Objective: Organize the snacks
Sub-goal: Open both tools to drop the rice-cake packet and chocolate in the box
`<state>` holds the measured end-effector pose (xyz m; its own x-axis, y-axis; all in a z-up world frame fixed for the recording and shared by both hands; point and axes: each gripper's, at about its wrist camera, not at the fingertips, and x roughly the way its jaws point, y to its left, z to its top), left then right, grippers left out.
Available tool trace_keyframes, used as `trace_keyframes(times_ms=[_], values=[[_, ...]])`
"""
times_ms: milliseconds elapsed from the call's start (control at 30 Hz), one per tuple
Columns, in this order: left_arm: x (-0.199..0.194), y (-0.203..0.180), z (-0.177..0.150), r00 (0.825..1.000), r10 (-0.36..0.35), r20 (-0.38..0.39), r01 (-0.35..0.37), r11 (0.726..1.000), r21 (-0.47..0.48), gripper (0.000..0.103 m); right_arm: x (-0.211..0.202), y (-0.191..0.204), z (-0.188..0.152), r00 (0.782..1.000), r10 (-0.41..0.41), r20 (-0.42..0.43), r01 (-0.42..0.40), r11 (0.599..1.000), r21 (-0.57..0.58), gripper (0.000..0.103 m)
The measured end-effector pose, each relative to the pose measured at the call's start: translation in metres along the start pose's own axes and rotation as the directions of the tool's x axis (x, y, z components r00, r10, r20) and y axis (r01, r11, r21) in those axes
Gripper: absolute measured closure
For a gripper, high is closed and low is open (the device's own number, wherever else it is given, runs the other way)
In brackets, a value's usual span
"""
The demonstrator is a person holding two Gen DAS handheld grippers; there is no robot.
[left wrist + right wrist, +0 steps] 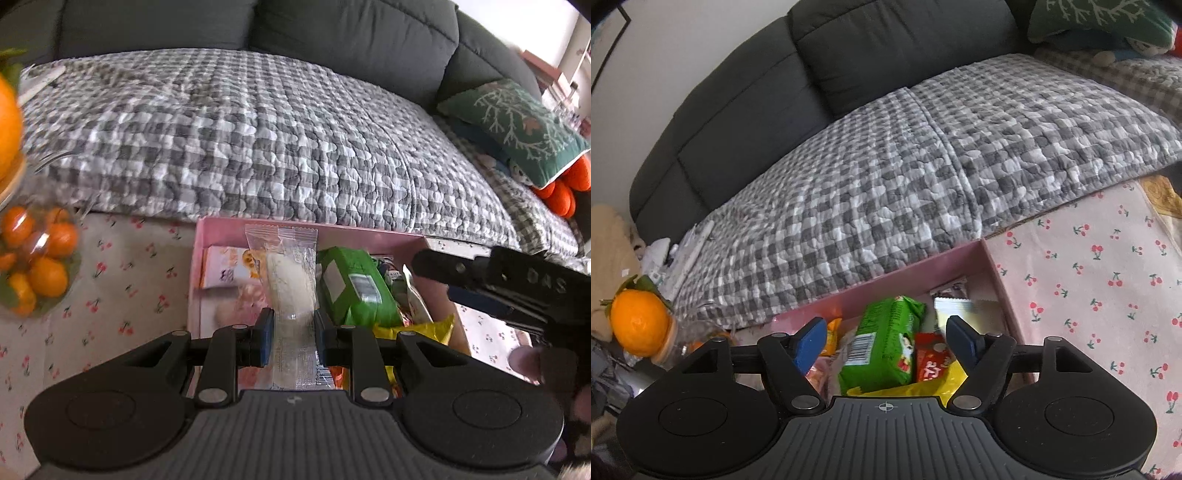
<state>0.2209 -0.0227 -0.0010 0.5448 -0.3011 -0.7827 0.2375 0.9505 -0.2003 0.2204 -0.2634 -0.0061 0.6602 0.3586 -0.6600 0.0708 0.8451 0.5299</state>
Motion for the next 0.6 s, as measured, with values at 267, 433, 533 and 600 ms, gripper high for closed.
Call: trace_keyframes(times_ms=[267,433,533,600], values=[[0.007,-0.011,0.002,0.999,0.023,0.047,-0.025,0.998,0.053,0.050,0.003,-0.007,-0.001,0.999,-0.038,-0.024,0.038,0.999,0.007,0.030],[-0.001,-0.014,-0.006,0.997,0.054,0.048,-0.057,0.996,0.072,0.035,-0.001,-0.002,-0.004,0.997,-0.068,-0.033,0.068,0.997,-0.024,0.025],[-0.010,-0.013,-0.011,0.996,0.074,0.048,-0.078,0.994,0.081,0.027,-0.006,0.001,-0.005,0.993,-0.110,-0.035,0.108,0.993,-0.054,0.025],[-0.018,-0.013,-0.016,0.995,0.086,0.047,-0.090,0.993,0.080,0.024,-0.012,0.001,-0.006,0.991,-0.128,-0.035,0.126,0.991,-0.055,0.025]])
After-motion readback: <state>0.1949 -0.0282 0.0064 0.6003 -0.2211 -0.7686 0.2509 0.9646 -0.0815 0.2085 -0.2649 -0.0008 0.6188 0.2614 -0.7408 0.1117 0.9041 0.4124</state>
